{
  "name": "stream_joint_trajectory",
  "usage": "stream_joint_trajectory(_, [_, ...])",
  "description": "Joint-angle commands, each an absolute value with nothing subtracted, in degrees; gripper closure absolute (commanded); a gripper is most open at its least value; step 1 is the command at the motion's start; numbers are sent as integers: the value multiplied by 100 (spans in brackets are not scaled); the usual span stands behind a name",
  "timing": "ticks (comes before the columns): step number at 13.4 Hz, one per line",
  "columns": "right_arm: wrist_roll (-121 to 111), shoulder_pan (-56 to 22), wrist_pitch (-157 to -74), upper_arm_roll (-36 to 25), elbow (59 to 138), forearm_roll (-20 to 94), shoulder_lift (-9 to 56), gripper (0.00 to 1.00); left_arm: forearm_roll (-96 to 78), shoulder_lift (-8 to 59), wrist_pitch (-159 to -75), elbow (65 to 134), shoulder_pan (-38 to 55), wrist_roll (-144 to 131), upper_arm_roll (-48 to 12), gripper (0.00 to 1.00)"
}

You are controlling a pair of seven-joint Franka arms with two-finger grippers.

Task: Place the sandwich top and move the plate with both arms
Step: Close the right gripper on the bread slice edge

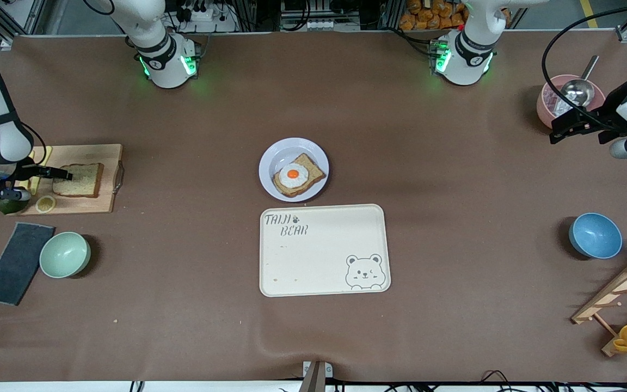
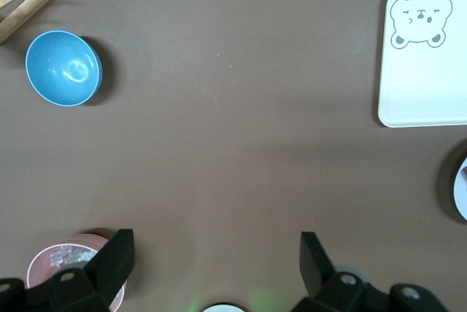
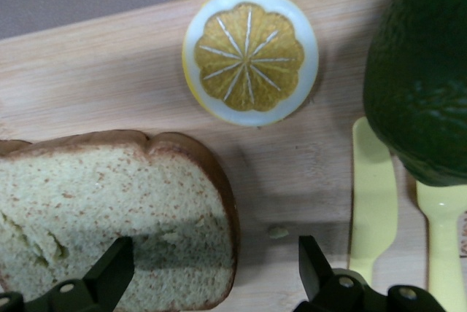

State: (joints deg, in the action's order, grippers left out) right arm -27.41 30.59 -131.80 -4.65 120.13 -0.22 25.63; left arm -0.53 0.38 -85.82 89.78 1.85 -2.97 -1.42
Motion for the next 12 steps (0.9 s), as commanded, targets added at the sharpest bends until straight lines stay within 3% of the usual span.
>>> stream_joint_trajectory(1, [-2883, 3182, -13105, -360, 11892, 79, 2663, 0, -141, 88, -8587, 8868, 167, -404, -158, 0])
stream_joint_trajectory(3, [-2883, 3182, -13078, -352, 11892, 114, 2663, 0, -141, 88, -8613, 8868, 185, -413, -158, 0])
stream_joint_trajectory(4, [-2892, 3182, -13069, -352, 11900, 158, 2663, 12, -141, 97, -8622, 8868, 193, -413, -158, 0])
stream_joint_trajectory(5, [-2918, 3190, -13052, -352, 11900, 158, 2663, 47, -141, 131, -8631, 8868, 193, -413, -158, 0])
stream_joint_trajectory(6, [-2996, 3199, -13034, -352, 11900, 158, 2663, 76, -141, 132, -8640, 8868, 185, -413, -158, 0])
stream_joint_trajectory(7, [-3084, 3199, -13025, -352, 11900, 158, 2663, 95, -149, 132, -8640, 8868, 185, -404, -158, 0])
stream_joint_trajectory(8, [-3181, 3208, -13025, -352, 11900, 158, 2663, 100, -149, 132, -8640, 8868, 185, -404, -158, 0])
stream_joint_trajectory(12, [-3428, 3243, -13008, -352, 11892, 158, 2663, 100, -149, 132, -8640, 8877, 176, -404, -158, 0])
